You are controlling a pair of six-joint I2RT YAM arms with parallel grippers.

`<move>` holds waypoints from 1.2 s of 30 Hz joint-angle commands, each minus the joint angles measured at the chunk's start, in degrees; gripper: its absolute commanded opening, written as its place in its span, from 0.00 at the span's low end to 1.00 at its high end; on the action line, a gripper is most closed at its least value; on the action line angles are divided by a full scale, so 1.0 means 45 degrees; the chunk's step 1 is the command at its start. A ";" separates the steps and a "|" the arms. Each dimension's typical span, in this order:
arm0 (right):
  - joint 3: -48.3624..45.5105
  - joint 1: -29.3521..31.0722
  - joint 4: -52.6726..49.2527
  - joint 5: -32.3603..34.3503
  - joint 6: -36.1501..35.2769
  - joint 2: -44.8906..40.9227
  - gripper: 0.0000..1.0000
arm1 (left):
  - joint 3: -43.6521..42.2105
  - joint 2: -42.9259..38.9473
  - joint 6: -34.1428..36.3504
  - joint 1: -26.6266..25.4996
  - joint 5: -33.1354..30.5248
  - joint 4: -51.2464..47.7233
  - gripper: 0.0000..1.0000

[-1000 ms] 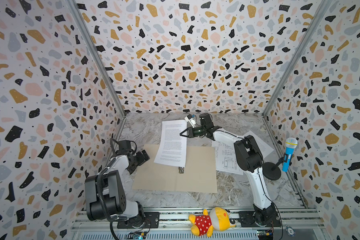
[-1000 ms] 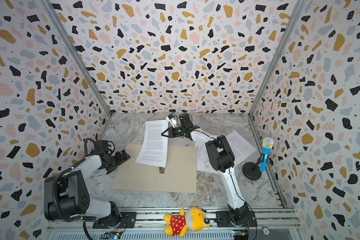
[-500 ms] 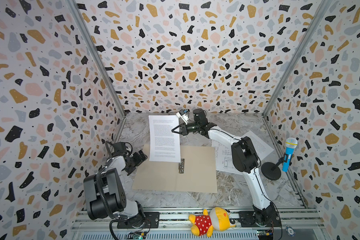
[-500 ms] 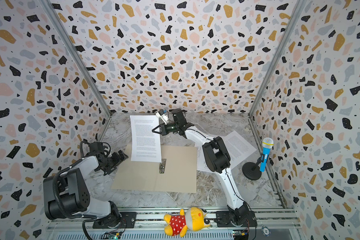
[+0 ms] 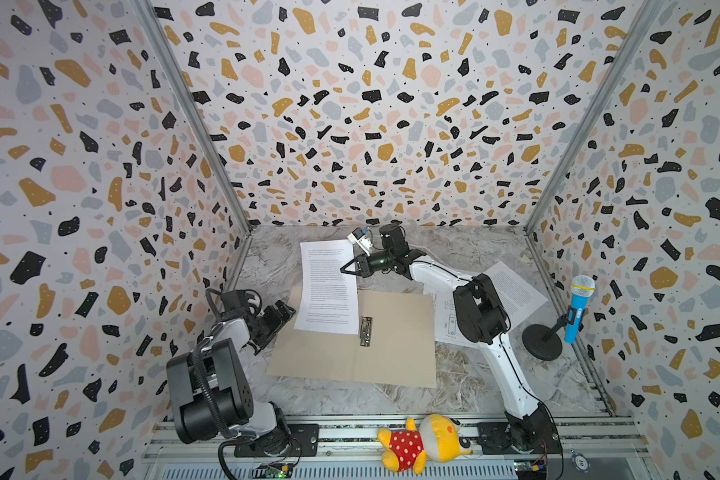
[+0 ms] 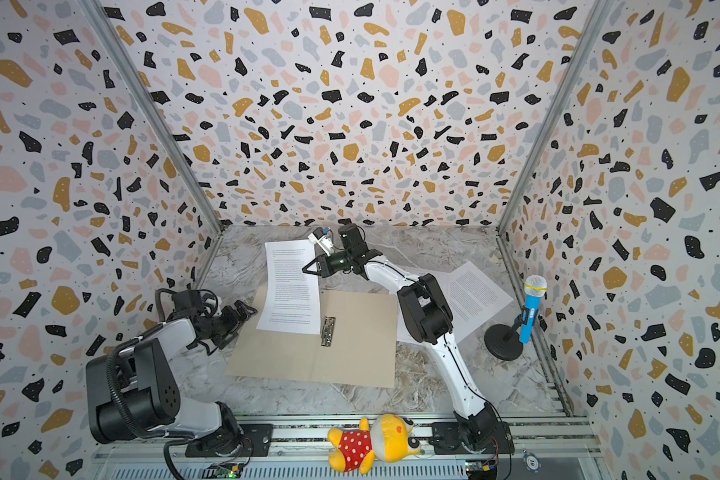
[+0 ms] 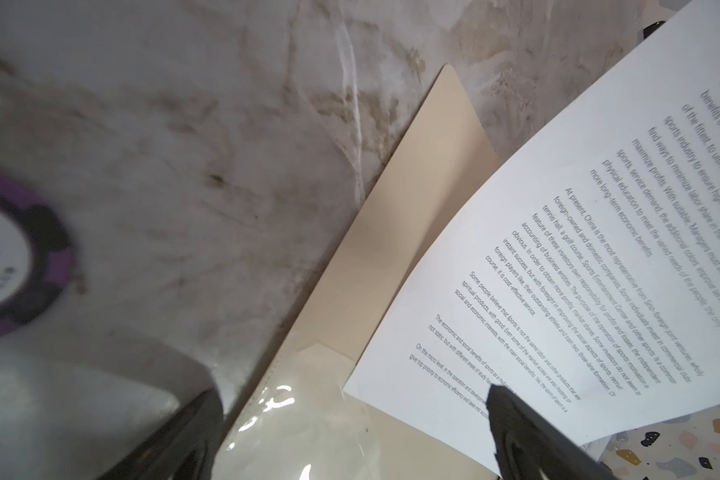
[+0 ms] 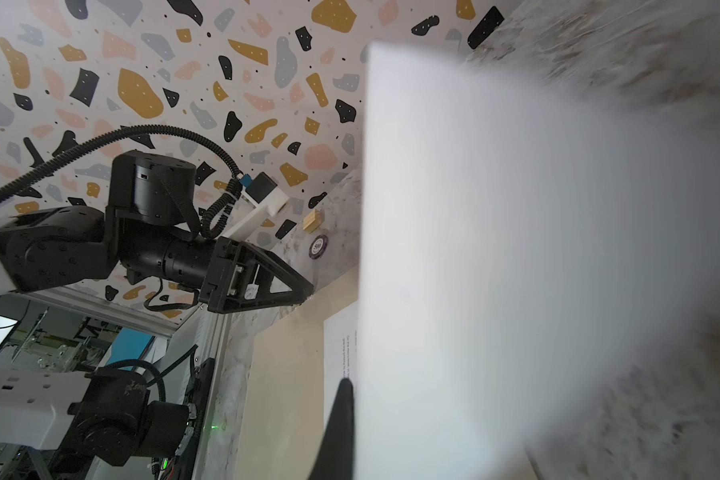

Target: Put the files into the folder

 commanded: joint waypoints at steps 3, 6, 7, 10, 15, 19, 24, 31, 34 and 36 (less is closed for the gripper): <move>0.0578 0.0040 -0.0154 -0.0173 -0.0047 -0.0211 0.00 | -0.0270 -0.0027 -0.0363 0.0102 0.0789 0.0603 1.00; 0.0424 0.0074 0.0063 -0.0277 0.0180 -0.0194 0.00 | -0.0302 -0.0097 -0.0486 0.0100 0.0902 0.0745 1.00; 0.0337 0.0061 0.0210 -0.0360 0.0317 -0.0197 0.00 | -0.0293 -0.0069 -0.0486 0.0102 0.0916 0.0732 1.00; 0.0216 0.0070 0.0627 -0.0575 0.0716 -0.0175 0.00 | -0.0290 -0.0007 -0.0489 0.0102 0.0984 0.0748 1.00; -0.0180 0.0162 0.1084 -0.0800 0.1124 -0.0154 0.00 | -0.0427 -0.0004 -0.0540 0.0102 0.1029 0.0879 1.00; -0.0820 0.0224 0.1756 -0.0889 0.1534 -0.0272 0.00 | -0.0457 0.0037 -0.0637 0.0122 0.1144 0.1025 1.00; -0.0964 0.0304 0.1780 -0.0932 0.1745 -0.0110 0.00 | -0.0584 0.0053 -0.0837 0.0112 0.1341 0.1298 1.00; -0.1359 0.0530 0.2321 -0.0802 0.2349 -0.0105 0.00 | -0.0671 0.0045 -0.1033 0.0139 0.1518 0.1564 1.00; -0.1504 0.0620 0.2403 -0.0600 0.2658 -0.0043 0.00 | -0.0651 0.0031 -0.1052 0.0131 0.1556 0.1547 1.00; -0.1711 0.0626 0.2580 -0.0532 0.2906 -0.0054 0.00 | -0.0656 -0.0015 -0.1072 0.0141 0.1576 0.1533 1.00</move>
